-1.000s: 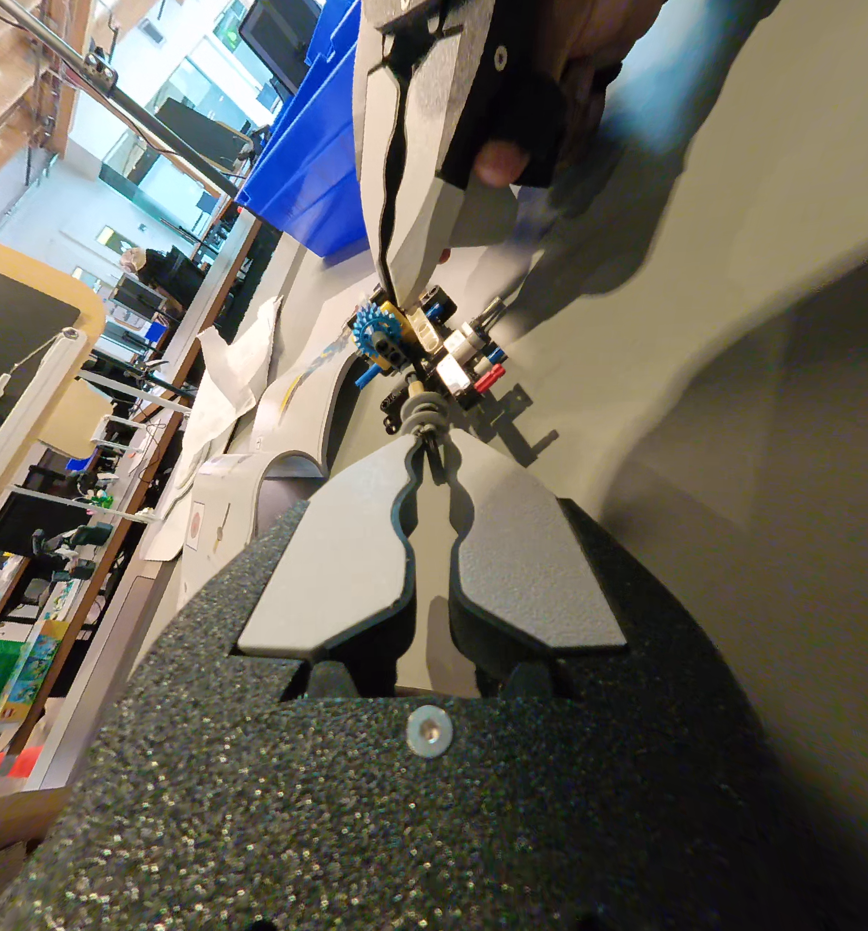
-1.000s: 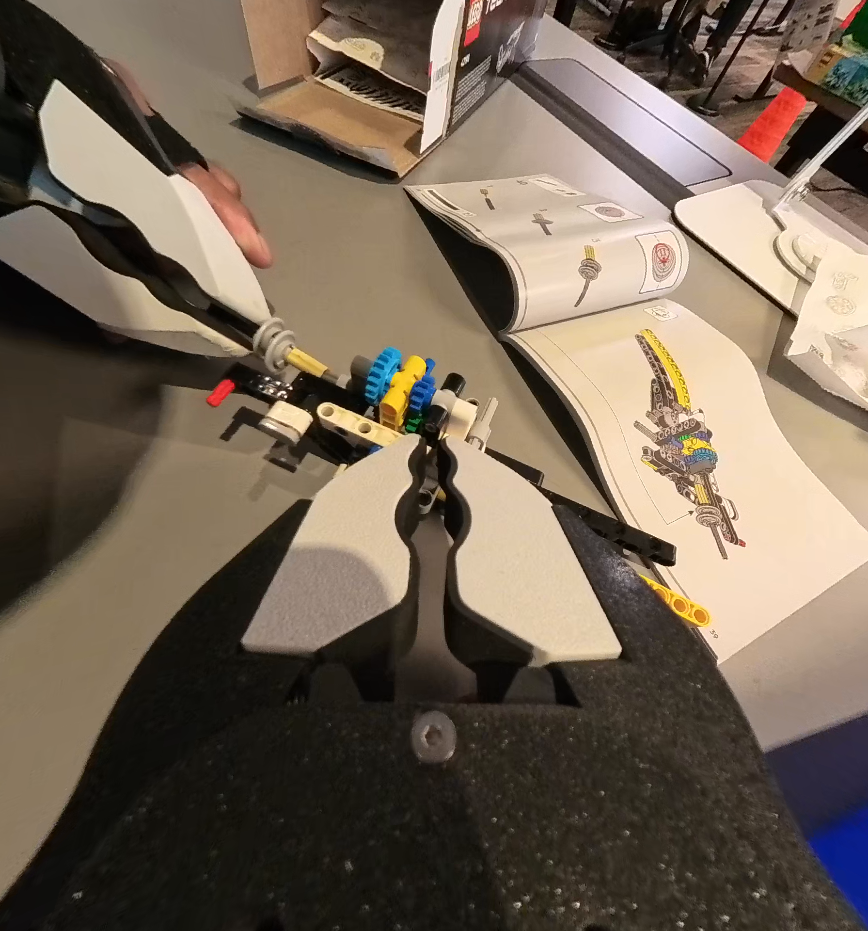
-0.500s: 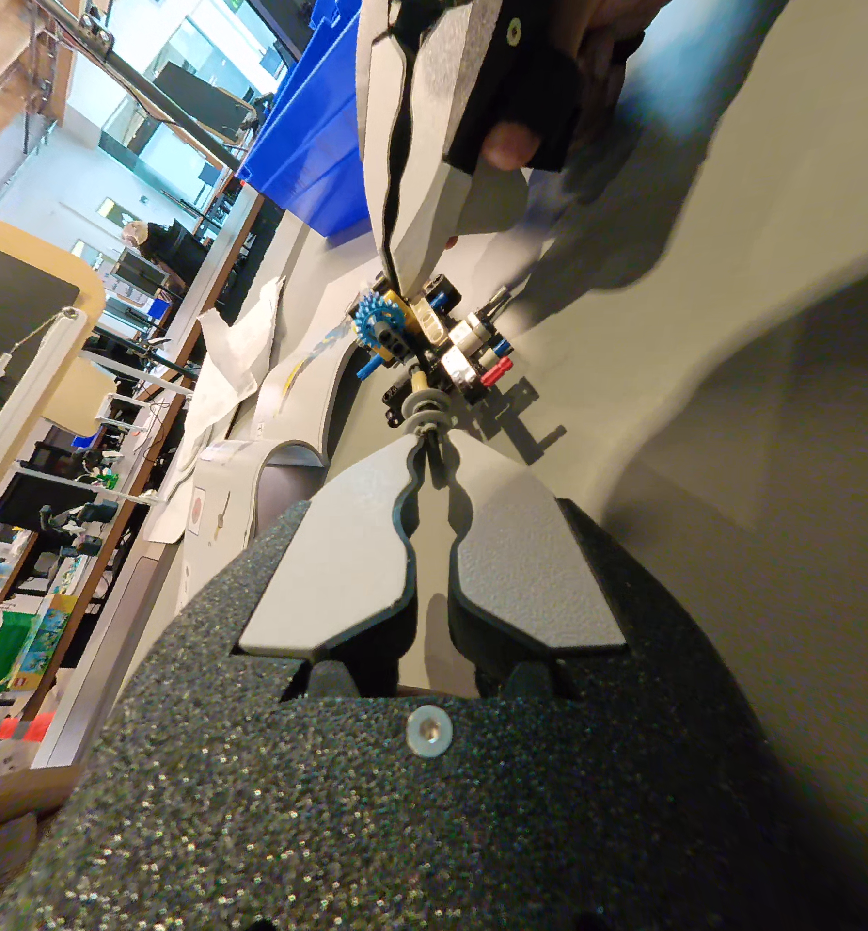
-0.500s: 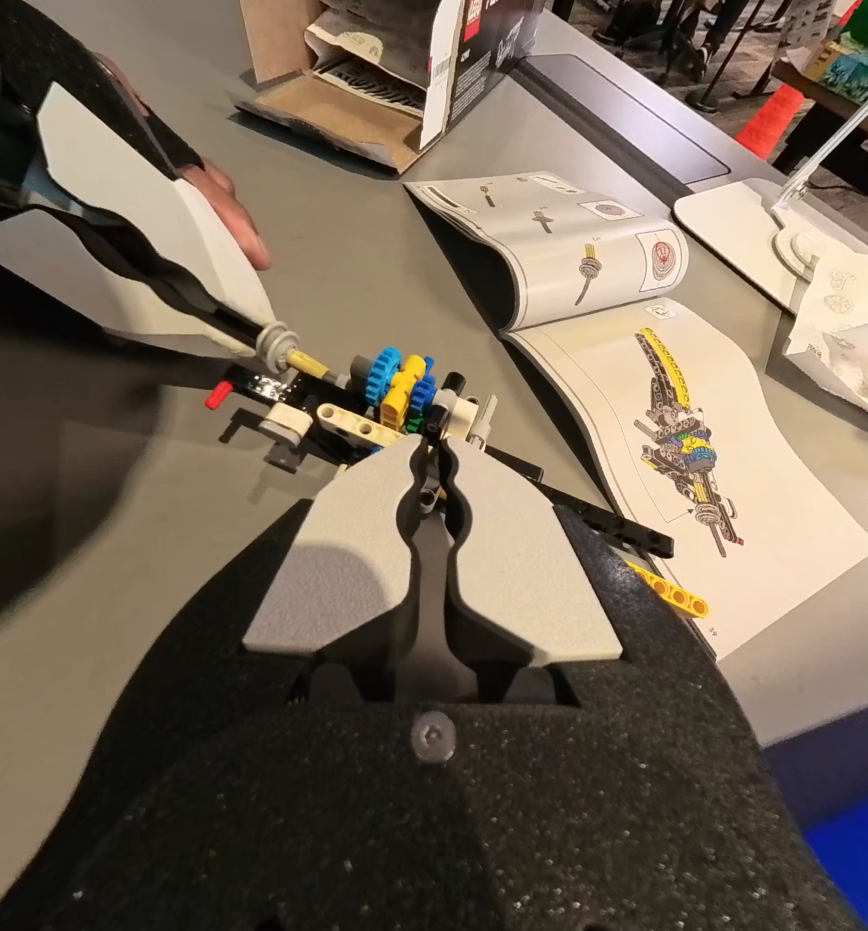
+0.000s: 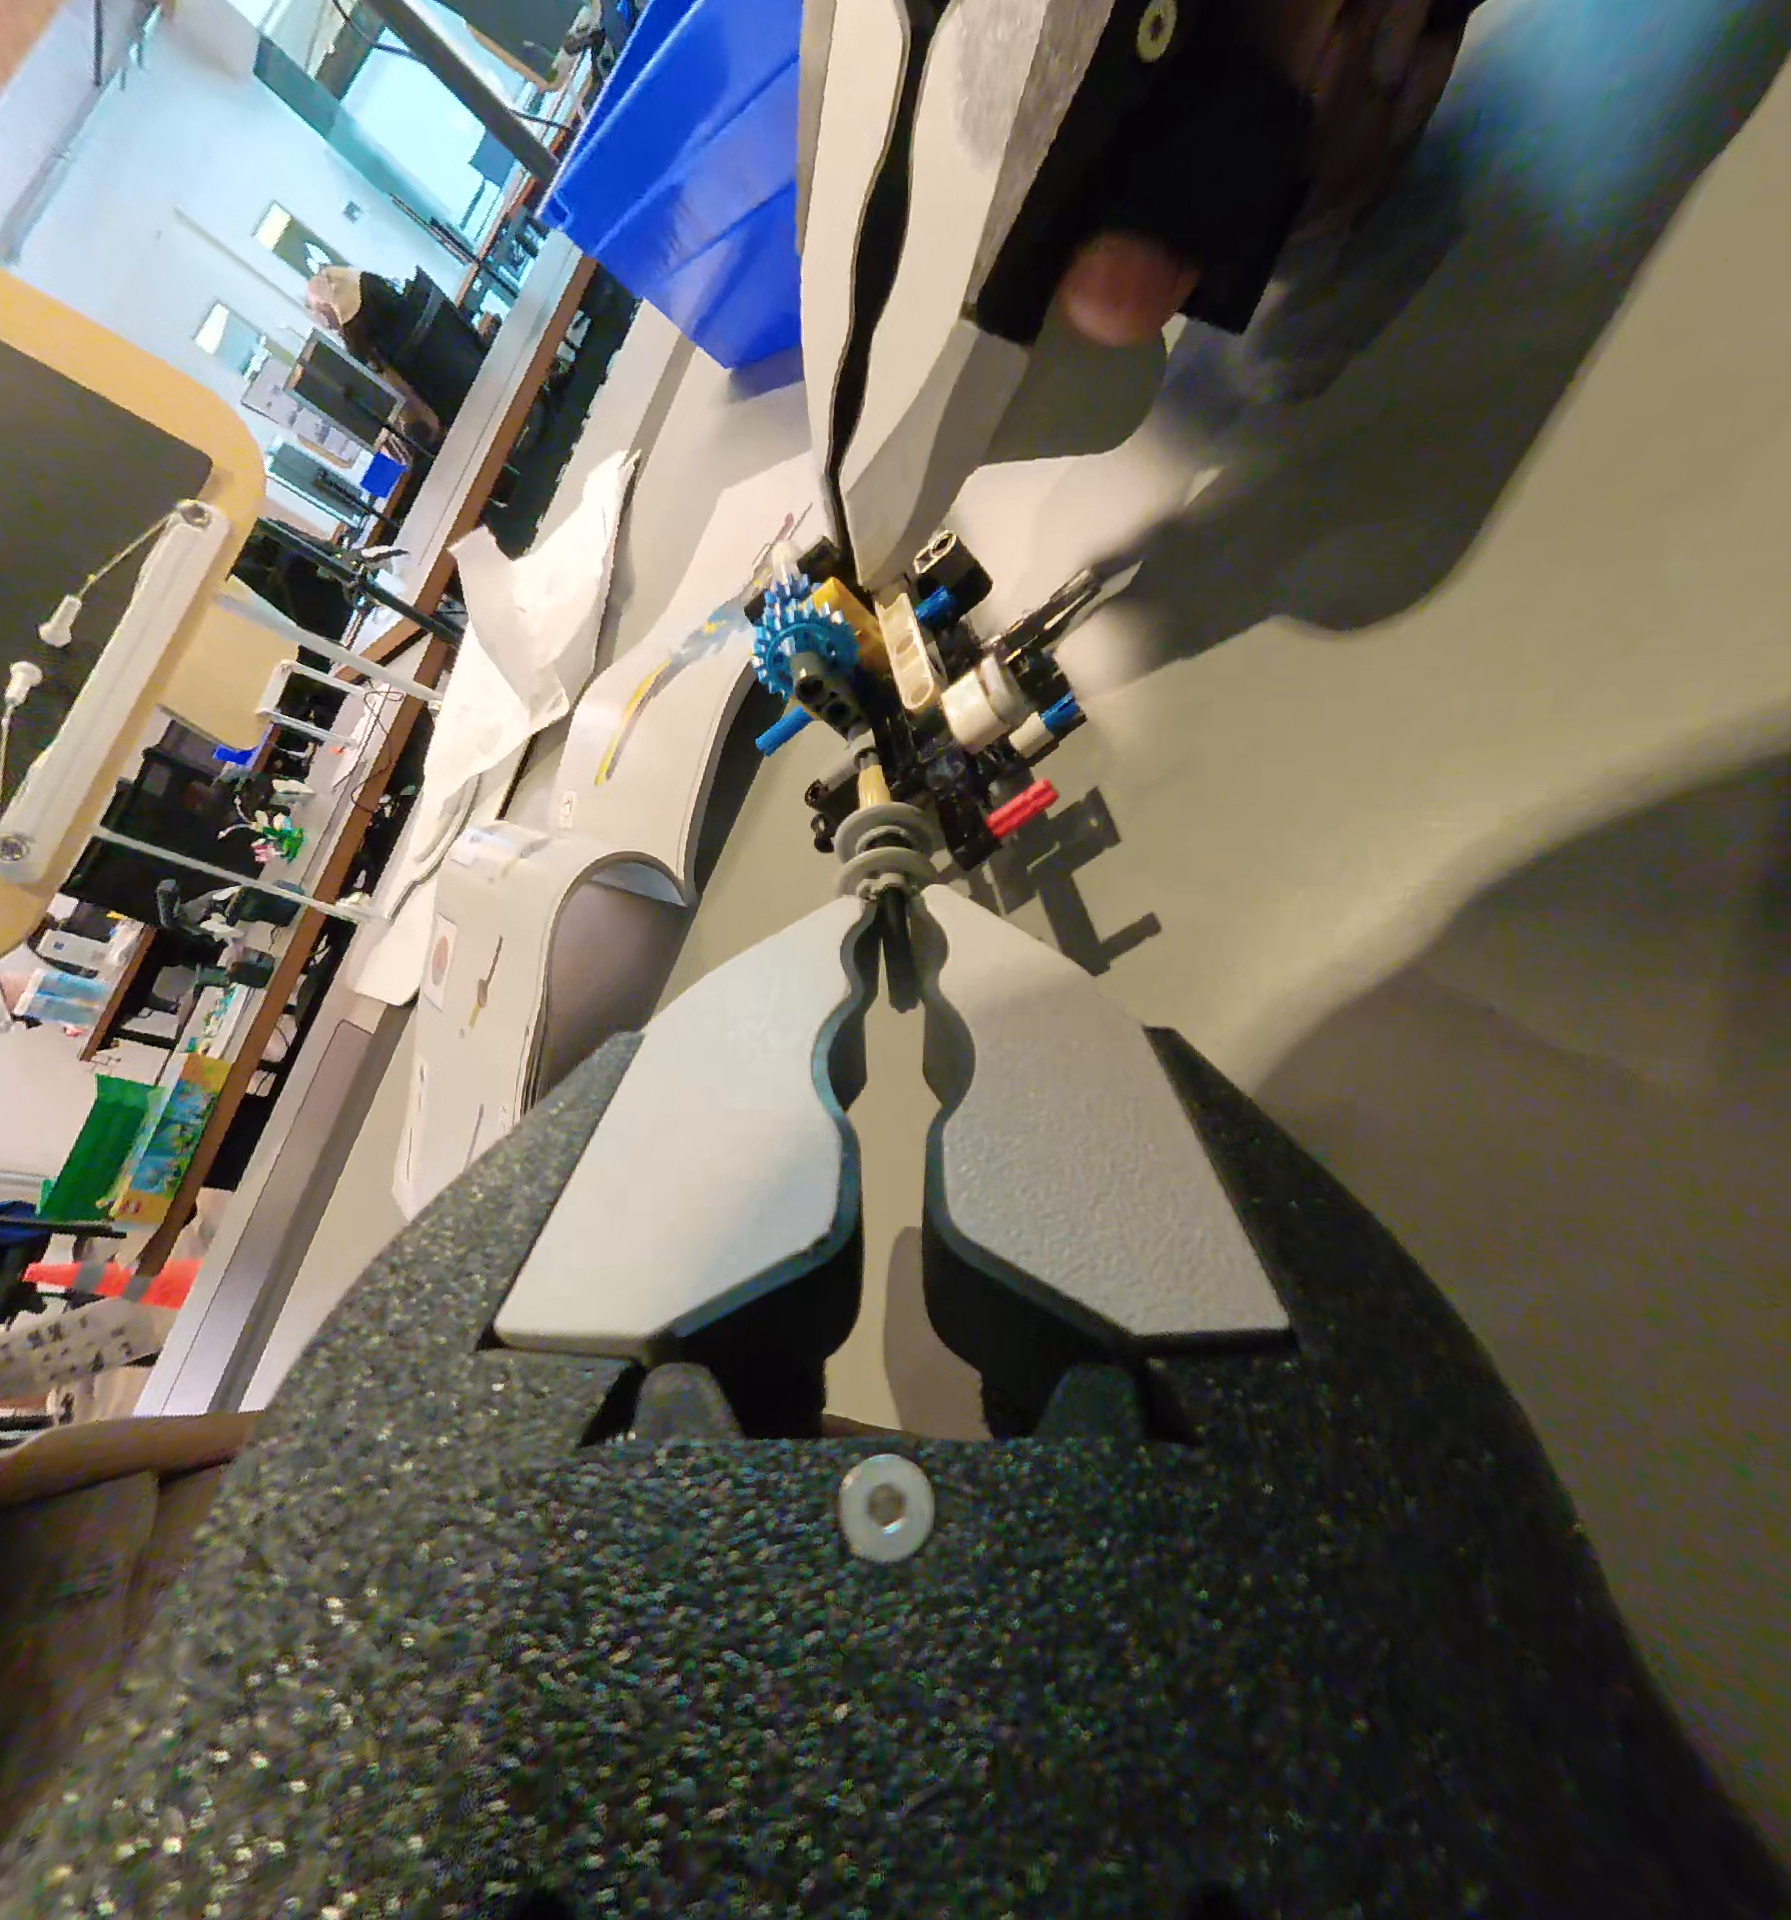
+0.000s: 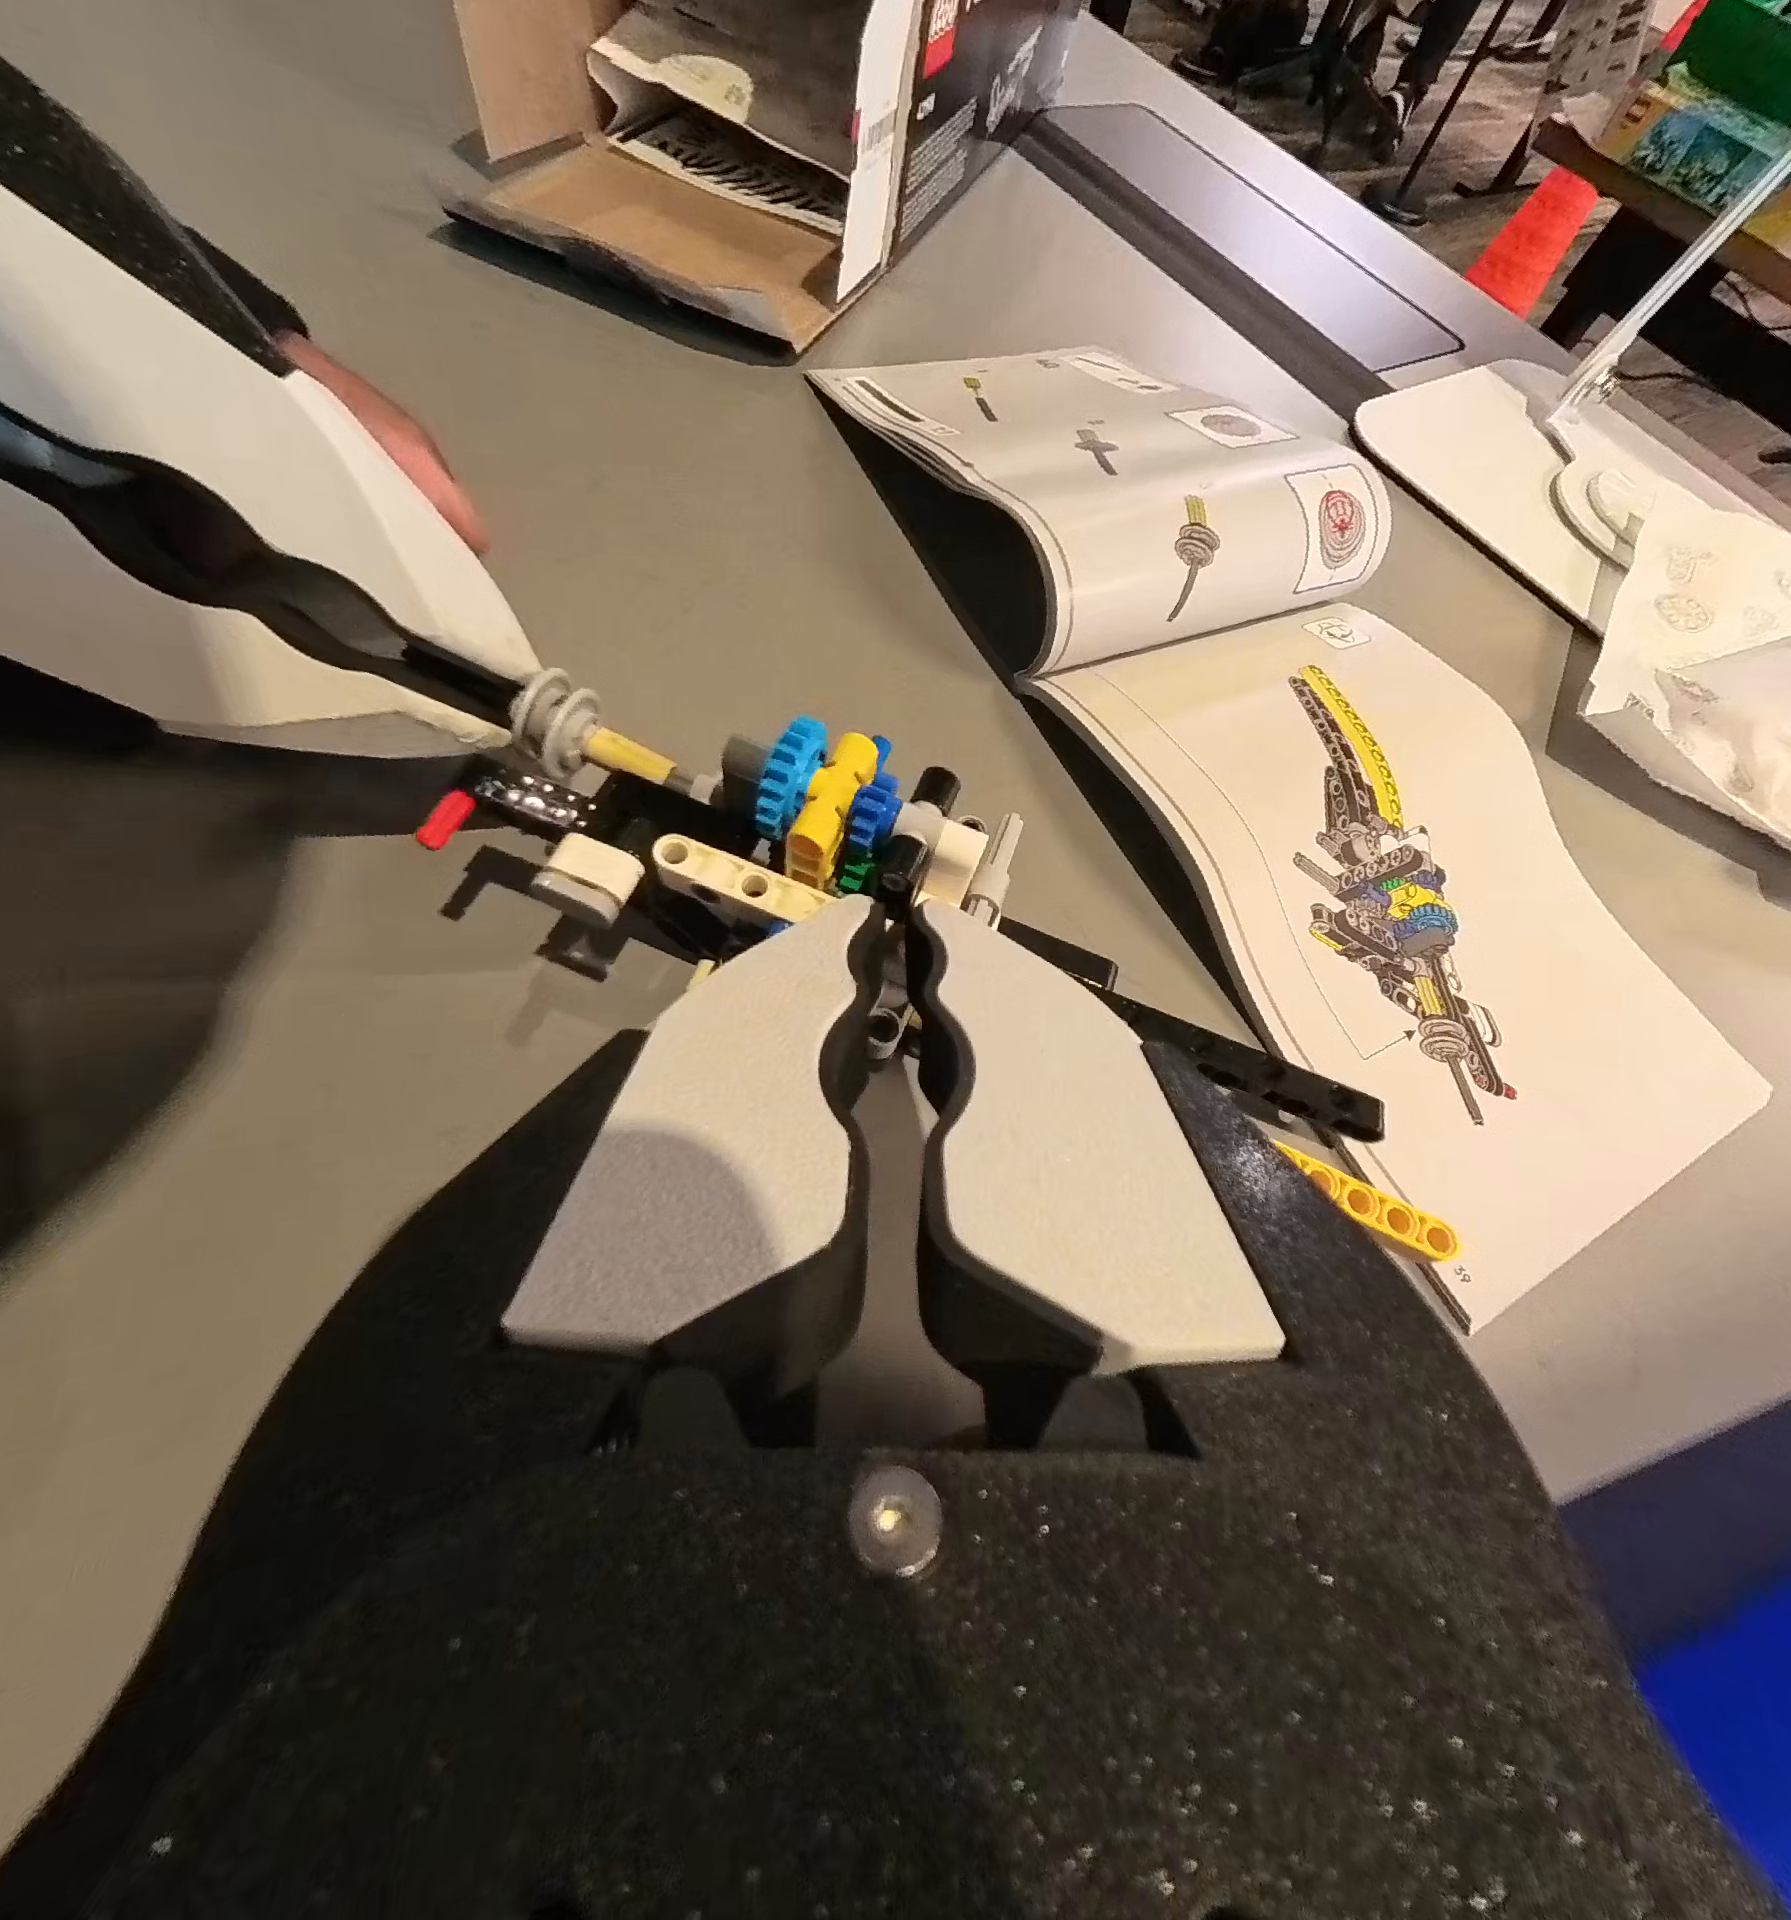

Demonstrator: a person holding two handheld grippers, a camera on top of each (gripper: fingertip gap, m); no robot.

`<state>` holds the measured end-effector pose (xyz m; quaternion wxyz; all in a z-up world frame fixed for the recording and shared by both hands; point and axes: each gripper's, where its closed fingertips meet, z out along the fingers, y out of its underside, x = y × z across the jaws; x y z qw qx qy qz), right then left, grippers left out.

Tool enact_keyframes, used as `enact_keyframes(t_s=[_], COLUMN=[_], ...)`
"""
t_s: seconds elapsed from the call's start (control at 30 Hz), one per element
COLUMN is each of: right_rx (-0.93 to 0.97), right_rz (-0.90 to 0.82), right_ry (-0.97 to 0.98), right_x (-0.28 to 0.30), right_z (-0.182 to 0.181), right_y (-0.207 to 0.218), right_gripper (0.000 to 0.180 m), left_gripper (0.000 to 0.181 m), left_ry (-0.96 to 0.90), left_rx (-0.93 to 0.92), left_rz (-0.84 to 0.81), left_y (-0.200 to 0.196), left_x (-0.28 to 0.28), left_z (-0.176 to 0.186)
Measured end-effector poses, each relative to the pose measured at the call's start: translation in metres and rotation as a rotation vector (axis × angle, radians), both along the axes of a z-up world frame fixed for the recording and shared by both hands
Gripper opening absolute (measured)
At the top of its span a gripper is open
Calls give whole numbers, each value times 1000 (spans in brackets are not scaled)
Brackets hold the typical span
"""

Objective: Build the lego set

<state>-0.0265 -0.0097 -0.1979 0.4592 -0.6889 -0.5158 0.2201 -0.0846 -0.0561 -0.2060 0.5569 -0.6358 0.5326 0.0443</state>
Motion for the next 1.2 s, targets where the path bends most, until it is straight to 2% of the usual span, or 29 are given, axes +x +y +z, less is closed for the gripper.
enact_keyframes(t_s=[1.2], right_rx=[6], right_rz=[-4], right_ry=[1], right_x=[0], right_z=[0], right_y=[-1], right_gripper=[3], left_gripper=[4], left_ry=[2], left_rx=[-7], left_rz=[12], left_y=[3], left_x=[2], left_z=[-1])
